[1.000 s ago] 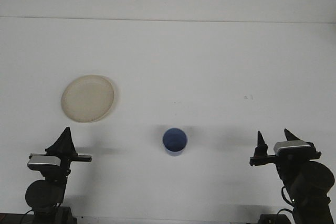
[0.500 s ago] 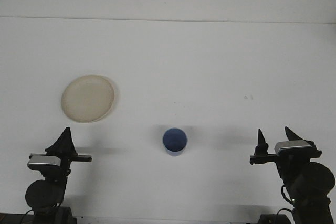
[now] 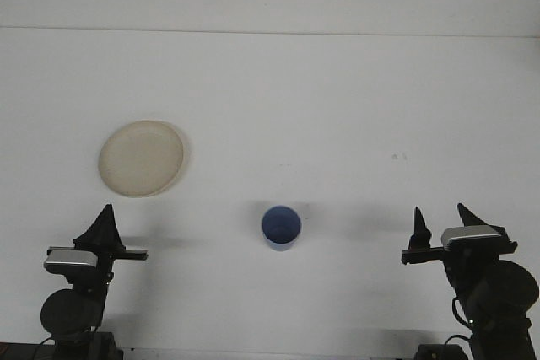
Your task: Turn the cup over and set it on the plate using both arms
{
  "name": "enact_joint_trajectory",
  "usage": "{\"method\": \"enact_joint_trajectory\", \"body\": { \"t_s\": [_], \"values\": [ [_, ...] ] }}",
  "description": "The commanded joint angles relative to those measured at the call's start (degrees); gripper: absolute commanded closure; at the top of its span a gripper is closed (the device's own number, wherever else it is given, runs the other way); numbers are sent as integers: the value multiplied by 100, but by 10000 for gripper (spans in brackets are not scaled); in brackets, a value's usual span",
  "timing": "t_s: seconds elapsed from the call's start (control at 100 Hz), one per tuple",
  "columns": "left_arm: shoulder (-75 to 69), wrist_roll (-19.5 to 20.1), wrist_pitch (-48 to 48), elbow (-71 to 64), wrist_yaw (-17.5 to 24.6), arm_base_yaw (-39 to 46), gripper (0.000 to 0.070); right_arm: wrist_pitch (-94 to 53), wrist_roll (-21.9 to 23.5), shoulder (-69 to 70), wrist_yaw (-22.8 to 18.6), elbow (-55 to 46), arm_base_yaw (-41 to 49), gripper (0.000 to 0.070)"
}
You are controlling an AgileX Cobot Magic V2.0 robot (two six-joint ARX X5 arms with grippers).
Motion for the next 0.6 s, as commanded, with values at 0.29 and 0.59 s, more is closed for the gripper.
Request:
{"method": "enact_joint_trajectory", "body": {
  "t_s": [0.29, 0.59],
  "values": [
    [291, -114, -1198, 1222, 4, -13, 689, 68, -59, -13, -9, 26, 11, 171],
    [2138, -153, -3248, 3552, 7, -13, 689, 68, -57, -13, -9, 26, 11, 171]
  ]
}}
